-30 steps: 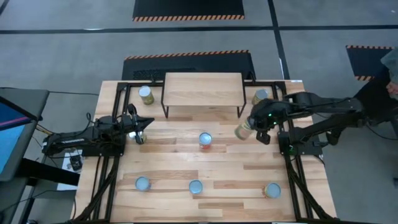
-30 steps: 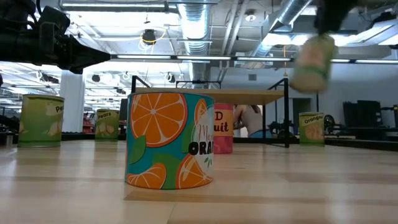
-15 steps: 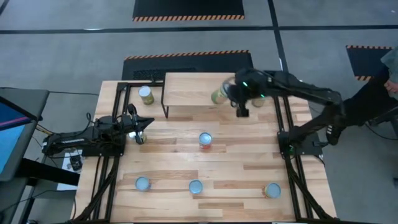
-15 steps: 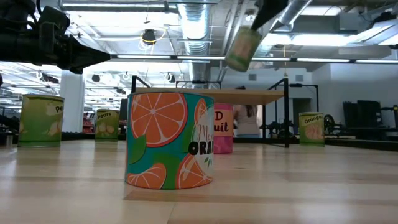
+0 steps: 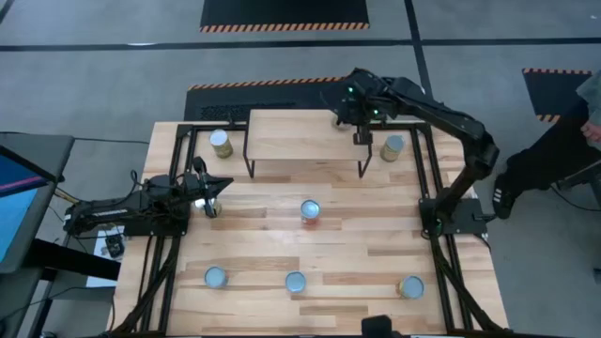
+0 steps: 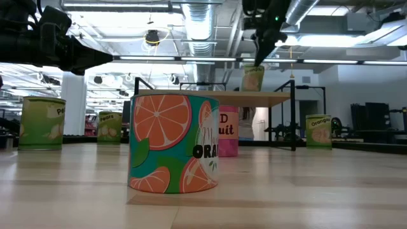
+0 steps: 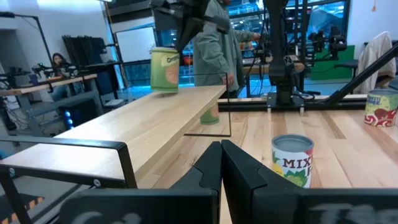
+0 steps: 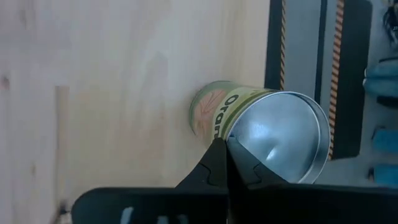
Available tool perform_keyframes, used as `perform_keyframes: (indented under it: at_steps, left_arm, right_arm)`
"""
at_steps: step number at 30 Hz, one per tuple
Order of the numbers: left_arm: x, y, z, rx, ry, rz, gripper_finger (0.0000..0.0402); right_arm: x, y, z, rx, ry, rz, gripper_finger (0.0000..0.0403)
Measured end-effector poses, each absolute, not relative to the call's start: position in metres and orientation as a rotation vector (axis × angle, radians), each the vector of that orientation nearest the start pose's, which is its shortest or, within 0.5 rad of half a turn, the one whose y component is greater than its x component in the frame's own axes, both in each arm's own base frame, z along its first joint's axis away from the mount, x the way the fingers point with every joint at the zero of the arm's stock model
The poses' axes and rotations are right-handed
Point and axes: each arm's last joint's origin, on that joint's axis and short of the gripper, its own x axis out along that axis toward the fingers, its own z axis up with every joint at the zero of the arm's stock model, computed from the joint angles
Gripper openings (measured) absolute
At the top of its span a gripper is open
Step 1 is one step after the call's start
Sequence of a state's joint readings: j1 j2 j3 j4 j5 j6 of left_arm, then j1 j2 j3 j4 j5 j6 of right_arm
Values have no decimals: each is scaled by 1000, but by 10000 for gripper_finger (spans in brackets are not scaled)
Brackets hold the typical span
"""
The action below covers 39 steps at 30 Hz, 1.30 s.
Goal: Pick and place cans onto a shelf
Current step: Put the bottom canned oranges on the shelf
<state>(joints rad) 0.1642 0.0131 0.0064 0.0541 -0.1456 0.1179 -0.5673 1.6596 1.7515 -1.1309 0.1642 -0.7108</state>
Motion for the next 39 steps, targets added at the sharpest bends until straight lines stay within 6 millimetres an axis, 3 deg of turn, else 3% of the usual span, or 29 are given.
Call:
perform_keyframes:
  at_steps: [6,17,29,39]
  left_arm:
    - [96,20,171,128,-34,313,0]
    - [96,20,170,137,-32,313,0]
    - [96,20,170,132,-27,313,0]
    - [96,20,170,131,-27,313,0]
  right_arm:
    - [270,-193,361,-378,1259,-276,8]
    - [257,-180,374,-371,1252,-255,8]
    - [266,-180,365,-383,1264,-200,12]
    - [269,-180,366,-394,1244,-210,67]
